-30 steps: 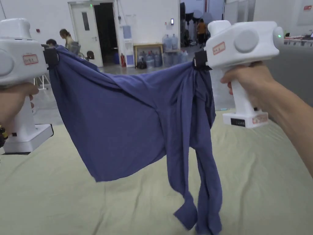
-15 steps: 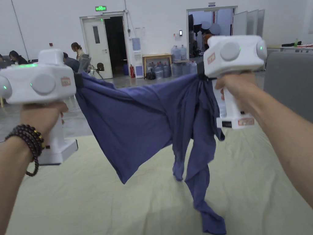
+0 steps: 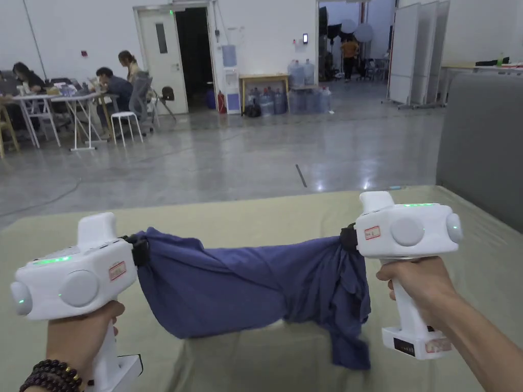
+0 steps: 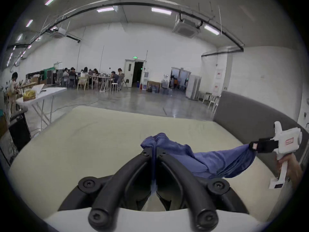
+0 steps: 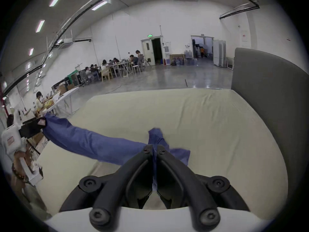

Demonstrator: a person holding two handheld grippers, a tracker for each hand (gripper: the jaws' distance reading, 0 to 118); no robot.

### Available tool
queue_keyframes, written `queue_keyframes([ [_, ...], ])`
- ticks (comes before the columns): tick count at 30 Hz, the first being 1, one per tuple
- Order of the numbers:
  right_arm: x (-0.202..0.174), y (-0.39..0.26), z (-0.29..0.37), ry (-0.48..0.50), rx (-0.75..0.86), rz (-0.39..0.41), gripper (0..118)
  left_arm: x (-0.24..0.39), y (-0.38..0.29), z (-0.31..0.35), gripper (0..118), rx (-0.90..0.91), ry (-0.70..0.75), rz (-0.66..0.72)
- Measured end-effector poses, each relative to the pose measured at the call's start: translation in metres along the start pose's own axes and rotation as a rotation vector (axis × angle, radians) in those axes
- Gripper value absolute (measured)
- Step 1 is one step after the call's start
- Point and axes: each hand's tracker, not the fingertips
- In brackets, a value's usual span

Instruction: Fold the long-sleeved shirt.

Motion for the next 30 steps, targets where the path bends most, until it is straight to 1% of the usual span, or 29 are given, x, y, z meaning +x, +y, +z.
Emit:
queue_keyframes([
  [2,-0.003,-0.030,0.028,0.031,-0.014,-0.003,4,0.006,-0.024,0.051,0,0.022,-0.002,0.021],
  [5,-0.014,-0.090,0.070,0.065,-0.033,0.006,4,0.020,-0.077,0.126,0,0.029,0.025,0.001],
  [6,-0.017,-0.114,0.082,0.070,-0.055,0.012,4,0.014,-0.096,0.136,0,0.015,0.053,-0.060],
  [7,-0.020,-0.139,0.093,0.072,-0.079,0.009,4,0.017,-0.118,0.159,0,-0.002,0.077,-0.071],
  [9,-0.029,-0.186,0.116,0.088,-0.138,0.012,4,0.019,-0.157,0.201,0,-0.049,0.061,-0.047],
  [10,-0.032,-0.210,0.126,0.092,-0.153,0.003,4,0.011,-0.178,0.212,0,-0.076,0.066,-0.020],
  [11,-0.034,-0.228,0.136,0.088,-0.173,-0.007,4,0.009,-0.194,0.226,0,-0.106,0.049,-0.016],
  [12,-0.040,-0.248,0.150,0.078,-0.180,-0.020,4,0.009,-0.211,0.243,0,-0.126,0.072,-0.025],
  [14,-0.046,-0.278,0.167,0.070,-0.230,-0.024,4,0.004,-0.234,0.264,0,-0.183,0.078,-0.008],
  [16,-0.050,-0.306,0.169,0.047,-0.259,0.001,4,0.001,-0.252,0.284,0,-0.216,0.063,0.004],
  [18,-0.055,-0.321,0.176,0.044,-0.280,0.024,4,-0.001,-0.265,0.294,0,-0.240,0.100,-0.014],
  [22,-0.058,-0.335,0.169,0.012,-0.318,0.047,4,-0.009,-0.277,0.302,0,-0.254,0.084,0.054],
  [23,-0.057,-0.336,0.166,0.001,-0.329,0.048,6,-0.011,-0.279,0.300,2,-0.266,0.070,0.064],
  [24,-0.056,-0.335,0.165,0.002,-0.329,0.048,21,-0.011,-0.279,0.297,11,-0.282,0.066,0.062],
  [25,-0.055,-0.333,0.167,0.014,-0.329,0.035,73,-0.007,-0.278,0.299,61,-0.284,0.067,0.060],
  [26,-0.054,-0.330,0.170,0.019,-0.324,0.025,113,-0.005,-0.275,0.301,108,-0.283,0.068,0.062],
  [27,-0.054,-0.325,0.176,0.021,-0.322,0.008,118,-0.005,-0.272,0.300,118,-0.288,0.061,0.072],
  [28,-0.053,-0.320,0.181,0.027,-0.325,0.001,118,-0.006,-0.268,0.298,118,-0.313,0.046,0.085],
  [29,-0.054,-0.316,0.192,0.039,-0.271,-0.024,118,-0.006,-0.266,0.306,118,-0.259,0.031,0.109],
  [30,-0.052,-0.308,0.197,0.033,-0.201,-0.015,118,-0.005,-0.259,0.302,118,-0.230,0.030,0.112],
])
